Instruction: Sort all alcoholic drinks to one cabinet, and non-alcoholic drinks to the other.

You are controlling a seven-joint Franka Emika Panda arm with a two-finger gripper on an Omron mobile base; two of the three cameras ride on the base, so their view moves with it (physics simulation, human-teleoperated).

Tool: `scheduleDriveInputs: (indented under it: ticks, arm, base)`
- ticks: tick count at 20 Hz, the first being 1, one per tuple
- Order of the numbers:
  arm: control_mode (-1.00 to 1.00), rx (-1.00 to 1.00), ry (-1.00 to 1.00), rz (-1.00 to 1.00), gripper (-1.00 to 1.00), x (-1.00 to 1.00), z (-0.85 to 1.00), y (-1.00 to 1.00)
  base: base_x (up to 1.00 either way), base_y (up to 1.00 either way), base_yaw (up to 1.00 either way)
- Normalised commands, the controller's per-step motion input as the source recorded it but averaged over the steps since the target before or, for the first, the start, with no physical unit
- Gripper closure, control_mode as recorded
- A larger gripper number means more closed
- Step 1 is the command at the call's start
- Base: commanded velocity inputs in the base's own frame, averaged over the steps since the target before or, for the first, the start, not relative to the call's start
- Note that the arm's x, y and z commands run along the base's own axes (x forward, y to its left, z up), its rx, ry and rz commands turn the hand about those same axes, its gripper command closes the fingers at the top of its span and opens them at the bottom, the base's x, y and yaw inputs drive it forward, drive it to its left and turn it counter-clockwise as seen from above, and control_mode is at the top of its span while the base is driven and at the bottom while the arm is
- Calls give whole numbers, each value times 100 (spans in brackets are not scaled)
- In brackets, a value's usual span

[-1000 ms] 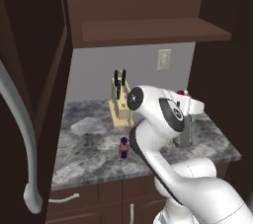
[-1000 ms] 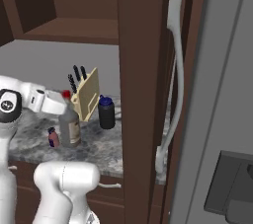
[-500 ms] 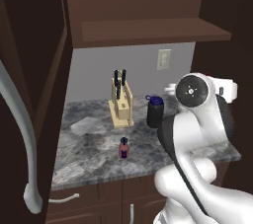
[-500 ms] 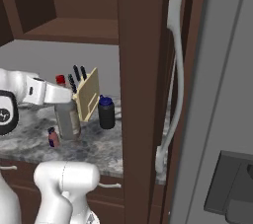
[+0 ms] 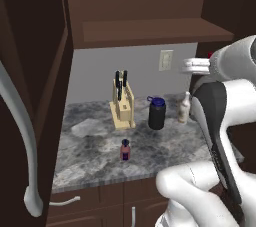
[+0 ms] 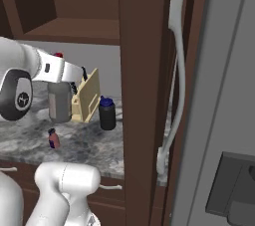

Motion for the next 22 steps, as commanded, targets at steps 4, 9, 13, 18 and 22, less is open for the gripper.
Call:
scheduleDriveInputs:
  ticks: [4,9,13,18,22]
  arm:
    - [-100,7,-2,28,100,-7,48,29]
    - [-100,4,-8,22,100,-6,46,31]
    - [-100,4,-17,17,100,-5,42,27]
    - [-100,3,-24,14,100,-2,35,21]
    - [-100,3,-20,10,100,0,37,32]
  base:
    - [0,0,0]
    - [0,0,0]
    - [0,0,0]
    - [0,0,0]
    - [0,0,0]
